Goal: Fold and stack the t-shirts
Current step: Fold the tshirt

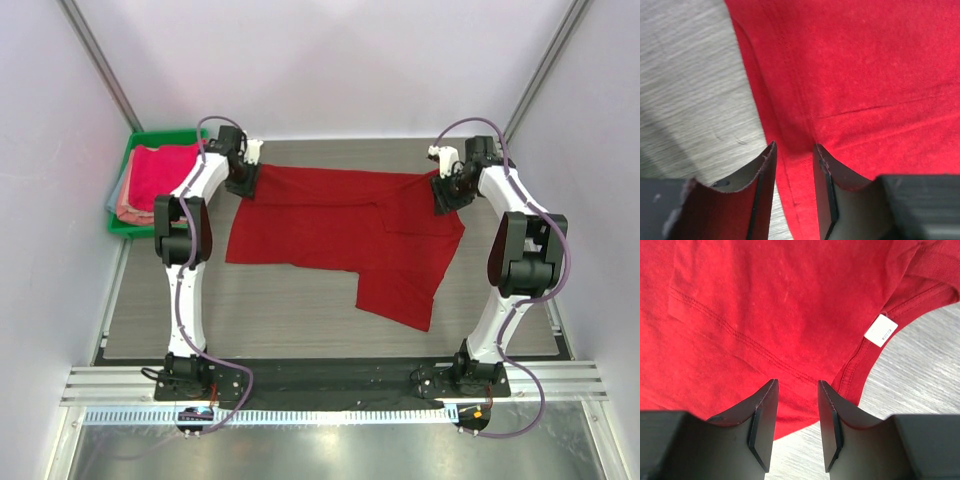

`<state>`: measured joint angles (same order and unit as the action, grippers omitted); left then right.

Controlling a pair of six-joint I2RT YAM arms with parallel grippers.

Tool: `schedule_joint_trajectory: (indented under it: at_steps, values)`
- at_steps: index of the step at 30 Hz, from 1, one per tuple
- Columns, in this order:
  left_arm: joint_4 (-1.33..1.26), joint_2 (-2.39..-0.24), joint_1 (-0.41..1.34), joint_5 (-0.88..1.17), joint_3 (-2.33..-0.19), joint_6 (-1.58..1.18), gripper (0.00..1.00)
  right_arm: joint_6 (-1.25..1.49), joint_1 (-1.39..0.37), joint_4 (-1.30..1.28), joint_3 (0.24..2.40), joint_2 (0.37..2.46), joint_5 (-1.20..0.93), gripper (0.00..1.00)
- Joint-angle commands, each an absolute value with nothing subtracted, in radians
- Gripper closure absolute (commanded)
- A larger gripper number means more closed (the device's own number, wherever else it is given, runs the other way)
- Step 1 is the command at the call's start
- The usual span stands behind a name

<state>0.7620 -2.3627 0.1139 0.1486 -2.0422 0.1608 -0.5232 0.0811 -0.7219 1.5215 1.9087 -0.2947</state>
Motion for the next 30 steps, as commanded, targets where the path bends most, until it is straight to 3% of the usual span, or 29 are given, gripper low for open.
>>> schedule_joint_trajectory:
  at_steps: [1, 6, 7, 8, 12, 15, 16, 17, 19, 28, 30]
  values:
    - [0.788, -2.352, 0.123, 0.192, -2.068, 0.152, 0.63, -0.545, 0.084, -0.727, 1.523, 1.876, -0.299, 0.57]
    - [0.793, -2.361, 0.135, 0.176, -2.046, 0.16, 0.69, -0.545, 0.084, -0.729, 1.528, 1.899, -0.307, 0.57]
    - [0.795, -2.361, 0.137, 0.175, -2.043, 0.163, 0.73, -0.543, 0.084, -0.729, 1.531, 1.905, -0.307, 0.57]
    - [0.795, -2.362, 0.137, 0.176, -2.045, 0.164, 0.82, -0.545, 0.084, -0.73, 1.537, 1.907, -0.307, 0.57]
    - [0.795, -2.358, 0.138, 0.157, -2.04, 0.167, 0.92, -0.554, 0.084, -0.733, 1.542, 1.916, -0.295, 0.57]
    - [0.79, -2.359, 0.137, 0.134, -2.037, 0.172, 0.92, -0.552, 0.084, -0.733, 1.537, 1.917, -0.293, 0.58]
    - [0.787, -2.359, 0.138, 0.123, -2.036, 0.167, 0.9, -0.551, 0.084, -0.733, 1.537, 1.917, -0.296, 0.58]
    - [0.782, -2.356, 0.138, 0.106, -2.036, 0.161, 0.76, -0.545, 0.084, -0.733, 1.54, 1.917, -0.298, 0.58]
    - [0.776, -2.355, 0.138, 0.083, -2.04, 0.16, 0.74, -0.542, 0.084, -0.733, 1.542, 1.916, -0.301, 0.58]
    - [0.781, -2.362, 0.137, 0.081, -2.036, 0.17, 1.0, -0.541, 0.084, -0.733, 1.54, 1.905, -0.287, 0.59]
    - [0.781, -2.353, 0.135, 0.077, -2.031, 0.173, 1.0, -0.548, 0.084, -0.733, 1.534, 1.893, -0.276, 0.6]
